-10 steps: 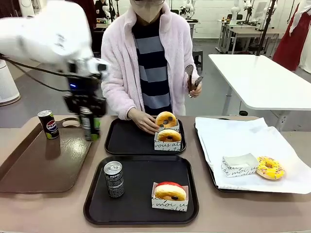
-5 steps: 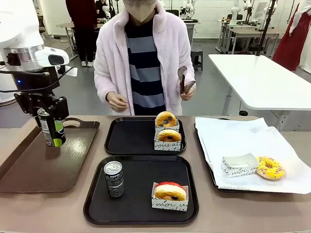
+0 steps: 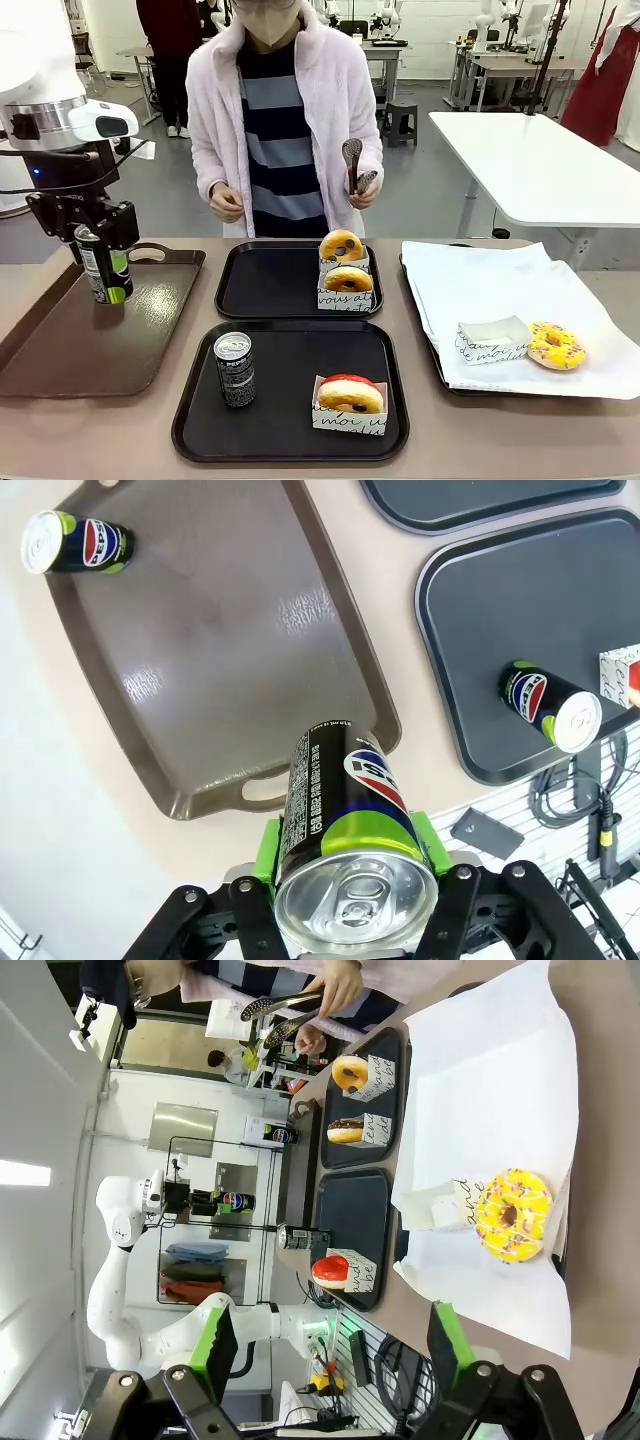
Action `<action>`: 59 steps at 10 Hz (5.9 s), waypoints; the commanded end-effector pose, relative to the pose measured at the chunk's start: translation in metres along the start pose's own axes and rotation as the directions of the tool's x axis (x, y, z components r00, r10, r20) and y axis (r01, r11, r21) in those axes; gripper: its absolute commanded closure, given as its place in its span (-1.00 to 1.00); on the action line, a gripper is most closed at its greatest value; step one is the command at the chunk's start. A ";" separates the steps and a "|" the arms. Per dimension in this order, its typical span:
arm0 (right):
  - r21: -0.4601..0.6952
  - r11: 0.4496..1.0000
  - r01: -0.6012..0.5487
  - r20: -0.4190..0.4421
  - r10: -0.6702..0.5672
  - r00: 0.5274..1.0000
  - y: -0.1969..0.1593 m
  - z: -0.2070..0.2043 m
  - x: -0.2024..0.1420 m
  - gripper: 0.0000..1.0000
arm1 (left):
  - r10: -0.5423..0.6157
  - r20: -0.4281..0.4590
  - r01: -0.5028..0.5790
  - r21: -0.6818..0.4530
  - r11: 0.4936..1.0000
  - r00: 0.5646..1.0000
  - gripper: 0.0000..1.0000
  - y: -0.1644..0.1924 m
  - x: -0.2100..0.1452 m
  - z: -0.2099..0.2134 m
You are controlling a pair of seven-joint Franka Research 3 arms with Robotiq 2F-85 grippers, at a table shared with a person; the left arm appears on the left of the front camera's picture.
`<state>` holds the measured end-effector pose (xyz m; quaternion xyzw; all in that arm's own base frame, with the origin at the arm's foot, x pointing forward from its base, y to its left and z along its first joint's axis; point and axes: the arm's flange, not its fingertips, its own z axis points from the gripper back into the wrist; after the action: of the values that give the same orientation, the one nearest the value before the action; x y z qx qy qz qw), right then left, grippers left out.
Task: Set up donuts and drinks on trays.
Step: Pick up one Pepsi coke from the Handle tray and place it on the Flat Tray without a Pepsi coke.
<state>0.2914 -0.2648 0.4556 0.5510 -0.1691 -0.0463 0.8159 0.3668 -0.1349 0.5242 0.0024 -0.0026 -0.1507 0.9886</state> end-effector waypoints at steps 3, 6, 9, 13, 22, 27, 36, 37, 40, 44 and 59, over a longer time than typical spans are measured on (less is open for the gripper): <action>0.004 1.000 -0.010 0.009 0.010 1.000 0.000 0.000 0.000 -1.00 | -0.005 0.000 0.005 -0.003 1.000 1.000 -0.17 -0.001 0.000 0.003; 0.004 1.000 -0.010 0.009 0.010 1.000 0.000 0.000 0.000 -1.00 | -0.005 0.000 0.005 -0.003 1.000 1.000 -0.17 -0.001 0.000 0.003; 0.004 1.000 -0.010 0.009 0.010 1.000 0.000 0.000 0.000 -1.00 | -0.005 0.000 0.005 -0.003 1.000 1.000 -0.17 -0.001 0.000 0.003; 0.004 1.000 -0.010 0.009 0.010 1.000 0.000 0.000 0.000 -1.00 | -0.133 0.065 0.136 -0.041 0.990 0.989 -0.17 -0.005 0.019 -0.002; 0.004 1.000 -0.010 0.009 0.010 1.000 0.000 0.000 0.000 -1.00 | -0.244 0.101 0.250 -0.052 0.967 0.964 -0.17 -0.033 0.107 -0.034; 0.004 1.000 -0.010 0.009 0.010 1.000 0.000 0.000 0.000 -1.00 | -0.365 0.070 0.370 -0.069 0.926 0.928 -0.17 -0.010 -0.015 0.005; 0.004 1.000 -0.010 0.009 0.010 1.000 0.000 0.000 0.000 -1.00 | -0.367 0.118 0.371 -0.015 0.928 0.923 -0.17 -0.007 -0.057 0.019; 0.004 1.000 -0.010 0.009 0.010 1.000 0.000 0.000 0.000 -1.00 | -0.359 0.120 0.363 -0.011 0.932 0.925 -0.17 -0.008 -0.059 0.018; 0.004 1.000 -0.010 0.009 0.010 1.000 0.000 0.000 0.000 -1.00 | -0.351 0.099 0.355 -0.022 0.935 0.931 -0.17 -0.006 -0.049 0.017; 0.004 1.000 -0.010 0.009 0.010 1.000 0.000 0.000 0.000 -1.00 | -0.335 0.074 0.337 -0.015 0.941 0.939 -0.17 -0.003 -0.035 0.014; 0.004 1.000 -0.010 0.009 0.010 1.000 0.000 0.000 0.000 -1.00 | -0.310 0.012 0.310 -0.079 0.947 0.951 -0.17 -0.008 0.077 -0.003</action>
<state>0.2915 -0.2649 0.4552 0.5510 -0.1687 -0.0467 0.8159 0.4755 -0.1932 0.4935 -0.0200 -0.0093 -0.2861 0.9579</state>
